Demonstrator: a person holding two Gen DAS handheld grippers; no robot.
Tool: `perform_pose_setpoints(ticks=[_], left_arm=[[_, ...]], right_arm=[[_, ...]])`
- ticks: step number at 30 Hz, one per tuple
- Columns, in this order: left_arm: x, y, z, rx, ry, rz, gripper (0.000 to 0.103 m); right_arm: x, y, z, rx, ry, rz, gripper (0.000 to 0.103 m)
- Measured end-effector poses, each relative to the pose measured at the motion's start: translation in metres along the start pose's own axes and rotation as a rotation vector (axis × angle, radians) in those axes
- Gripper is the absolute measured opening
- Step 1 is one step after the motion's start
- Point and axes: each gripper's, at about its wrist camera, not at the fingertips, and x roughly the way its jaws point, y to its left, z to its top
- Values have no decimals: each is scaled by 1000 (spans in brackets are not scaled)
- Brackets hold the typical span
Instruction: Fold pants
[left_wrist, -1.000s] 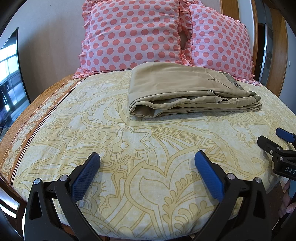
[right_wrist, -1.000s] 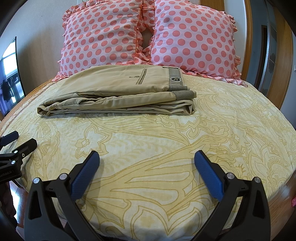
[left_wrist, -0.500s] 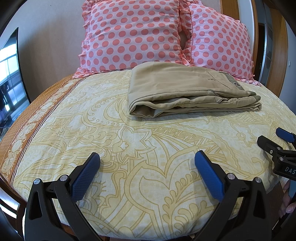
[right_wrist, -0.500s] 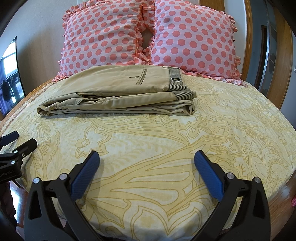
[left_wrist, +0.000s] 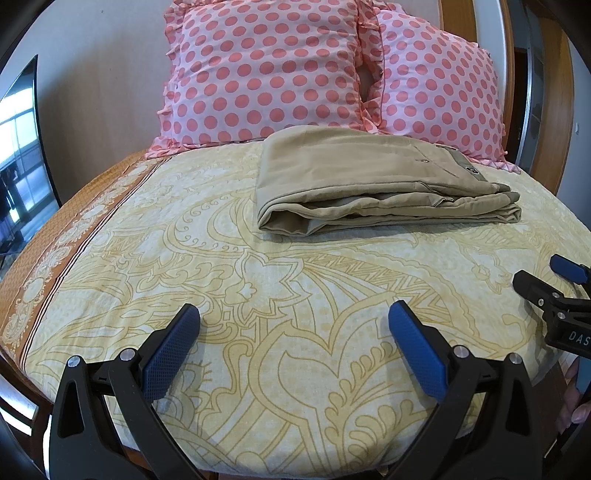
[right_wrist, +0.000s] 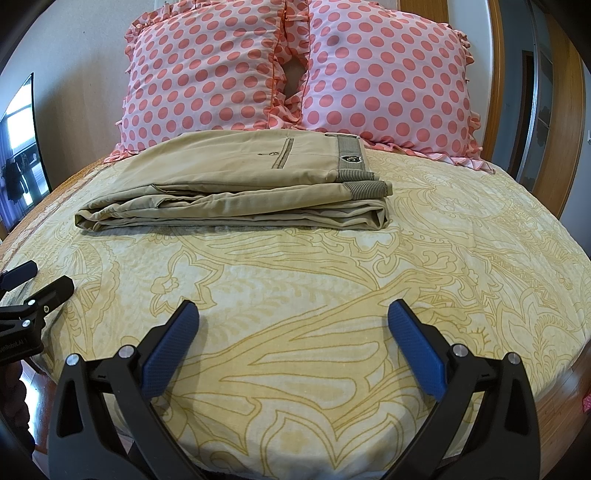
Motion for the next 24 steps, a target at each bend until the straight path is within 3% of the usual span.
perform_pose_setpoints(ticks=[24], left_arm=[[2,-2,-1,1,-3,3,102]], right_arm=[[1,0,0,0,-1,0,101]])
